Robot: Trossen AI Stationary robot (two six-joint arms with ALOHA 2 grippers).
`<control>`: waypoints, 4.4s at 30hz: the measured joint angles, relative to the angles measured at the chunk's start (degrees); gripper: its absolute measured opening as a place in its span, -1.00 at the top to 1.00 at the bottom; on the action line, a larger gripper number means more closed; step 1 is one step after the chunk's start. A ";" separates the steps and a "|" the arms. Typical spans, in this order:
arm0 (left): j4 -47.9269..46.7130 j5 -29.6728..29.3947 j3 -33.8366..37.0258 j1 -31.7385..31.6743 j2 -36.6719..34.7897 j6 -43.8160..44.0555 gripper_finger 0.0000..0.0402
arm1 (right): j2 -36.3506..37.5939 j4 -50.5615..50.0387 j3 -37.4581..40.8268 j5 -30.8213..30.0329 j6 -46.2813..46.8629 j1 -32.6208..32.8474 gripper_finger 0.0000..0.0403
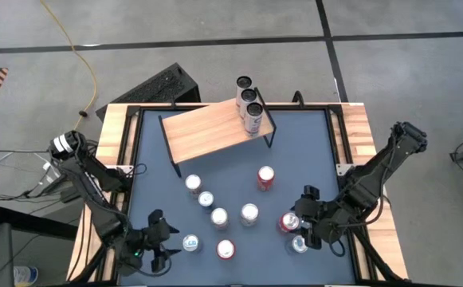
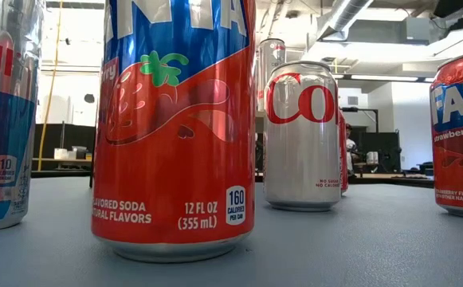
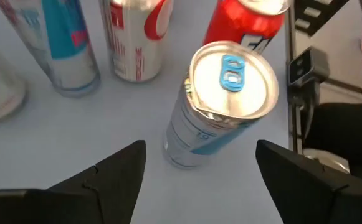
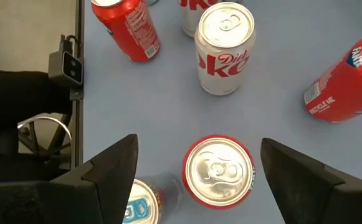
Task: Place canned beverage on shelf
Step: Put the left blue soda can on the shelf
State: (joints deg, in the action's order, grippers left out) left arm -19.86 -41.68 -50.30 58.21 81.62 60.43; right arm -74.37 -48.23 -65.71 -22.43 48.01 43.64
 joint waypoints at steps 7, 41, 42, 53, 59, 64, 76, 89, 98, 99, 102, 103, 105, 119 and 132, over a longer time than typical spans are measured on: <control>1.09 -10.09 -0.04 3.78 4.24 -1.35 -0.45 | 0.00 0.71 0.02 -0.01 -0.27 -0.31 -0.60; 61.05 -18.54 18.91 -0.77 19.28 -20.25 -0.45 | 0.00 4.57 0.06 -0.03 -1.20 -2.54 -0.60; 63.46 -17.59 19.27 -1.23 19.28 -22.77 -0.45 | 0.00 4.57 0.07 -0.05 -1.36 -2.54 -0.60; 67.39 -7.16 19.67 -8.00 19.25 -35.88 -0.45 | 0.00 4.57 0.06 -0.11 -1.86 -2.54 -0.60; 70.51 -3.92 19.67 -9.70 19.23 -38.16 -0.45 | 0.00 4.57 0.05 -0.16 -1.64 -2.54 -0.60; 72.60 -9.80 19.65 -9.62 19.19 -34.48 -0.45 | 0.00 4.57 0.05 -0.18 -1.53 -2.54 -0.60; 69.80 -16.07 18.08 -9.31 19.19 -30.19 -0.45 | 0.00 4.55 0.04 -0.18 -1.91 -2.54 -0.60; 65.00 -19.60 14.94 -8.70 19.21 -27.35 -0.15 | 0.02 4.55 0.04 -0.18 -1.95 -2.54 -0.60; 58.73 -22.22 11.43 -8.61 19.23 -25.20 -0.14 | 0.02 4.55 0.04 -0.18 -1.95 -2.54 -0.60; 58.73 -23.03 11.10 -8.49 19.23 -24.93 -0.14 | 0.02 4.55 0.04 -0.18 -1.95 -2.54 -0.60; 57.46 -24.39 9.90 -8.05 19.23 -24.28 -0.14 | 0.02 4.55 0.04 -0.18 -1.95 -2.54 -0.60; 56.96 -24.34 9.46 -7.90 19.23 -24.16 -0.14 | 0.01 4.55 0.04 -0.18 -1.96 -2.54 -0.60; 56.28 -24.38 8.44 -7.45 19.23 -24.15 -0.14 | 0.02 4.54 0.04 -0.18 -1.97 -2.54 -0.60; 52.93 -28.72 -4.12 -8.29 14.91 -40.80 -0.16 | 0.02 4.55 0.04 -0.18 -3.38 -2.53 -0.60; 36.06 -17.42 -4.24 -24.49 -10.26 -56.44 -0.17 | 0.02 4.55 0.04 -0.30 -8.55 -2.54 -0.60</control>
State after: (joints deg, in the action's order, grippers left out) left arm 16.20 -59.11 -54.54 33.72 71.36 3.98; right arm -74.35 -43.68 -65.67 -22.74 39.46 41.10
